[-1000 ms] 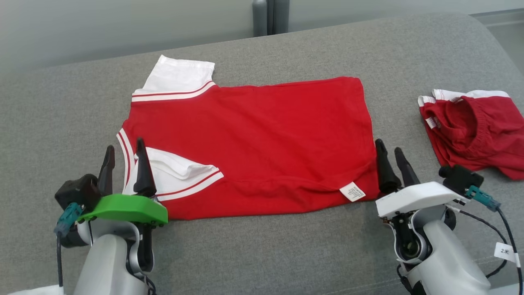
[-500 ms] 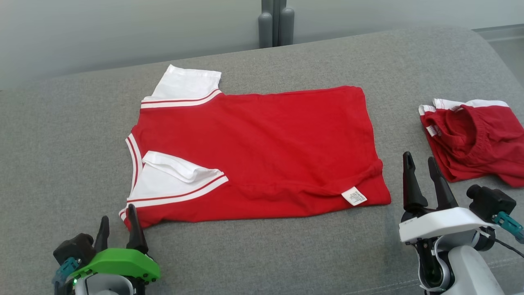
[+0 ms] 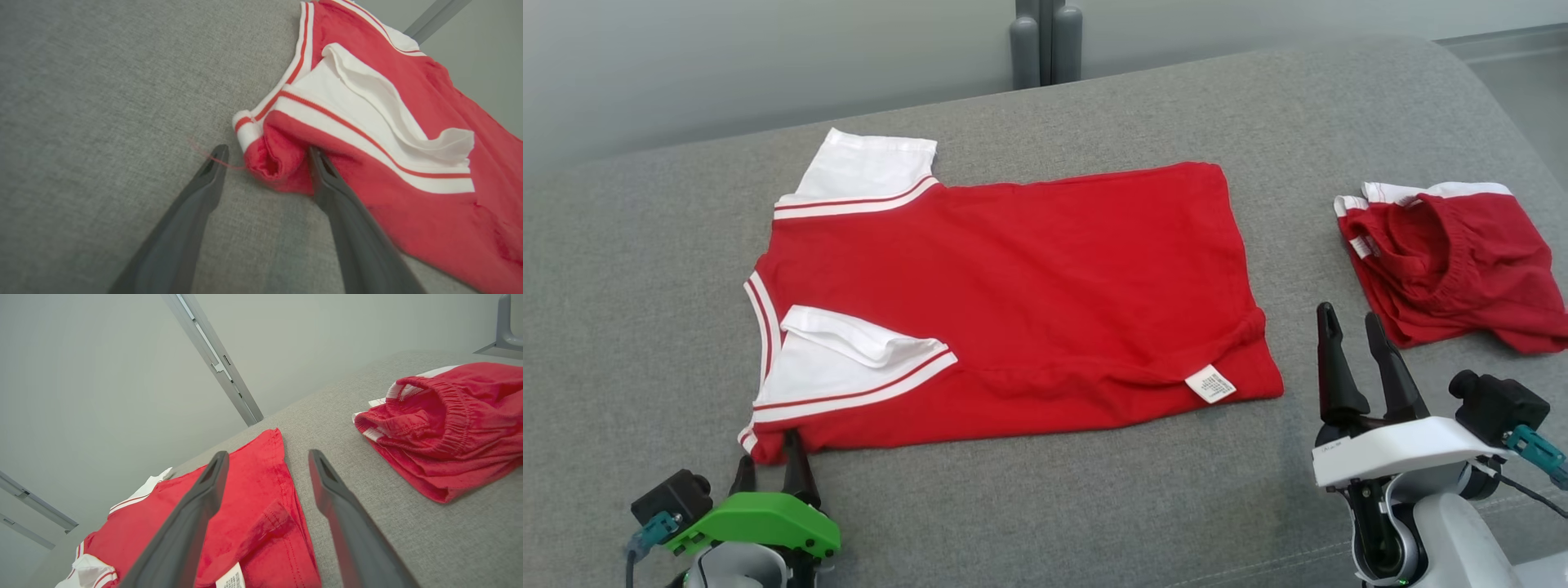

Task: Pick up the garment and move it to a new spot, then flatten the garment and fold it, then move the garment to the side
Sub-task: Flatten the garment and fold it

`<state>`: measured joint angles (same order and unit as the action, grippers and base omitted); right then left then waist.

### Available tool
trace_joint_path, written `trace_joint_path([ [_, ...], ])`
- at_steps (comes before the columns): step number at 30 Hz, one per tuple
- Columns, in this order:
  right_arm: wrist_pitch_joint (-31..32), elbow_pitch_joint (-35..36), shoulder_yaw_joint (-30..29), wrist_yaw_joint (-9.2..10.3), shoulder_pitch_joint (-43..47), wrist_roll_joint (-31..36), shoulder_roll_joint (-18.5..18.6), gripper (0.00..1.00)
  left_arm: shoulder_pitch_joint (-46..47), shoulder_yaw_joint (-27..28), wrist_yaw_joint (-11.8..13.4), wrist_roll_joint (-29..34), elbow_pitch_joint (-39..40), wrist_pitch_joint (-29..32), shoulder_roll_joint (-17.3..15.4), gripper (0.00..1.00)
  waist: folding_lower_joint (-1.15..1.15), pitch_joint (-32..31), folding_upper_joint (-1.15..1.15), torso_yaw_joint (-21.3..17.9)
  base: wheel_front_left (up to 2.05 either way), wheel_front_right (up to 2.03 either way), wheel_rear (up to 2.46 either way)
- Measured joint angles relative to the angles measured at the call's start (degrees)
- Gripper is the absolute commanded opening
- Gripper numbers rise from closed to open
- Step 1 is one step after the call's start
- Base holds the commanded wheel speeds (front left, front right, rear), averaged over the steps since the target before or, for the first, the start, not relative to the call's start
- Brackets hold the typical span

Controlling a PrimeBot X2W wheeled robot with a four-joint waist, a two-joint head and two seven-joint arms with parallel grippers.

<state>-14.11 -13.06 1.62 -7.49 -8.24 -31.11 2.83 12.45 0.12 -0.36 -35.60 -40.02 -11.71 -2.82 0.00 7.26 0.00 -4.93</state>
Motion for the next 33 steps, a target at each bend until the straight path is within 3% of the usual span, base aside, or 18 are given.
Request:
trace_joint_path([
  [1, 0.0, 0.1, -0.1, 0.01, 0.0, 0.0, 0.0, 1.0, 0.4, 0.0, -0.2, -0.7, -0.5, -0.1, 0.0, 0.95, 0.0, 0.1, 0.0, -0.2, 0.0, 0.0, 0.0],
  [2, 0.0, 0.2, -0.1, 0.0, 0.0, 0.0, 0.0, 1.0, 0.9, 0.0, -0.4, -1.1, -0.9, -0.1, 0.0, 0.56, 0.0, 0.3, 0.0, -0.5, 0.0, 0.0, 0.0],
  [6, 0.1, 0.2, -0.1, 0.0, 0.1, 0.0, 0.0, 1.0, 1.9, -0.1, -0.6, -1.2, -2.6, -0.8, -0.1, 0.0, 0.0, 0.6, 0.0, -1.3, 0.0, 0.0, 0.0],
  [12, 0.9, -0.1, -0.3, 0.0, 0.9, -0.1, 0.0, 1.0, 2.8, -0.2, -1.5, -0.5, -2.5, -2.3, -0.3, 0.0, 0.0, 0.8, 0.0, -1.5, 0.0, 0.0, 0.0],
  [18, 4.0, -3.3, -0.5, 0.01, 2.2, 0.0, 0.0, 1.0, 2.6, 0.0, -2.2, 0.4, 2.7, -3.0, -0.3, 0.0, 0.0, 0.5, 0.0, -0.6, 0.0, 0.0, 0.0],
  [25, 6.2, -10.2, -0.6, 0.0, 2.1, -0.5, 0.0, 1.0, -0.7, -0.3, -1.9, 0.5, 7.9, -3.0, -0.3, 0.0, 0.0, 0.3, 0.0, 0.9, 0.0, 0.0, 0.0],
  [33, 7.0, -20.5, 1.7, 0.0, -4.6, -2.8, 0.0, 1.0, -1.4, -2.0, -0.6, 0.5, 10.6, -2.5, -0.2, 0.0, 0.0, 0.7, 0.0, 2.0, 0.0, 0.0, 0.0],
])
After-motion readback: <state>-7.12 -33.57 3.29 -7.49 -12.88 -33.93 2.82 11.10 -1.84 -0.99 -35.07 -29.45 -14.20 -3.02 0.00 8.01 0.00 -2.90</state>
